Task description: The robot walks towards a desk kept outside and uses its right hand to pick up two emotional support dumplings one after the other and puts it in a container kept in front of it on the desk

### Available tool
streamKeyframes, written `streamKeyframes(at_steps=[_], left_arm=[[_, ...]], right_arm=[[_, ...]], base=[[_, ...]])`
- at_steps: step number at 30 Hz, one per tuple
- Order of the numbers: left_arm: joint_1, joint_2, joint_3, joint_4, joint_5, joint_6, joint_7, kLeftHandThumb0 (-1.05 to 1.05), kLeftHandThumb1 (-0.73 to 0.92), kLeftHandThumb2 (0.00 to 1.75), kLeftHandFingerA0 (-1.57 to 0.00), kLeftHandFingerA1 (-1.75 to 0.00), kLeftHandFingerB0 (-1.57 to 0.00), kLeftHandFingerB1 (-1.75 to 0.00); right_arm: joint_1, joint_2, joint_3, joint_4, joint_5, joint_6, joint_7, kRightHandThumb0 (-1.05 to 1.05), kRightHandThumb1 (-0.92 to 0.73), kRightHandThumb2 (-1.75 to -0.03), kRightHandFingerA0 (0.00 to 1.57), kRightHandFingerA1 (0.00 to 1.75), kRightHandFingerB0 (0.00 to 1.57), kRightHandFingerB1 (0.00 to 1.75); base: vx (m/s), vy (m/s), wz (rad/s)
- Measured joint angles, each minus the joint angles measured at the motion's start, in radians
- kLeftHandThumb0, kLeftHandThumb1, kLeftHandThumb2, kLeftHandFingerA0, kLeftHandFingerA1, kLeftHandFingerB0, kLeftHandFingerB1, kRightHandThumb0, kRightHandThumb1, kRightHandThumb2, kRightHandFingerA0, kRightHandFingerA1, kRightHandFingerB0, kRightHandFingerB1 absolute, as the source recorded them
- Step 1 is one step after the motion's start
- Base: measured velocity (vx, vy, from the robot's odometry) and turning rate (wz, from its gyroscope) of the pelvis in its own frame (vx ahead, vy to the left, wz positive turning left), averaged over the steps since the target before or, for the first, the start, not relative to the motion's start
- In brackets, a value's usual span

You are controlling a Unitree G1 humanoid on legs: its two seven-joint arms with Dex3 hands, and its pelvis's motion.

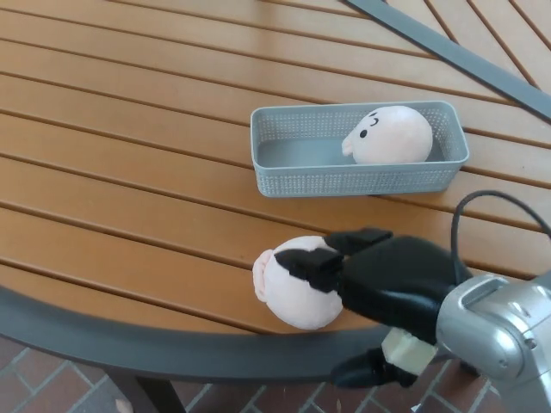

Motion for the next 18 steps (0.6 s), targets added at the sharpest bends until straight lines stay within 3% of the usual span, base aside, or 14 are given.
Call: streamKeyframes(at_steps=[5, 11, 18], left_arm=[[0.002, 0.001, 0.001, 0.005, 0.0, 0.0, 0.001, -0.25, 0.62, 0.57, -0.82, -0.8, -0.77, -0.6], [0.013, 0.001, 0.001, 0.01, 0.0, 0.0, 0.002, -0.26, 0.58, 0.57, -0.84, -0.81, -0.81, -0.6], [0.016, 0.001, 0.001, 0.01, 0.001, 0.0, 0.005, -0.2, 0.64, 0.57, -0.83, -0.8, -0.79, -0.59]], right_arm=[[-0.041, 0.083, 0.028, 0.148, -0.042, 0.021, -0.024, -1.05, -0.66, -1.07, 0.0, 0.09, 0.0, 0.03], [-0.098, 0.167, 0.036, 0.274, -0.088, 0.023, -0.097, -1.05, -0.66, -1.07, 0.0, 0.08, 0.0, 0.0], [-0.109, 0.214, 0.037, 0.336, -0.12, 0.006, -0.193, -0.99, -0.62, -1.05, 0.0, 0.11, 0.02, 0.04]], base=[[0.0, 0.0, 0.0], [0.0, 0.0, 0.0], [0.0, 0.0, 0.0]])
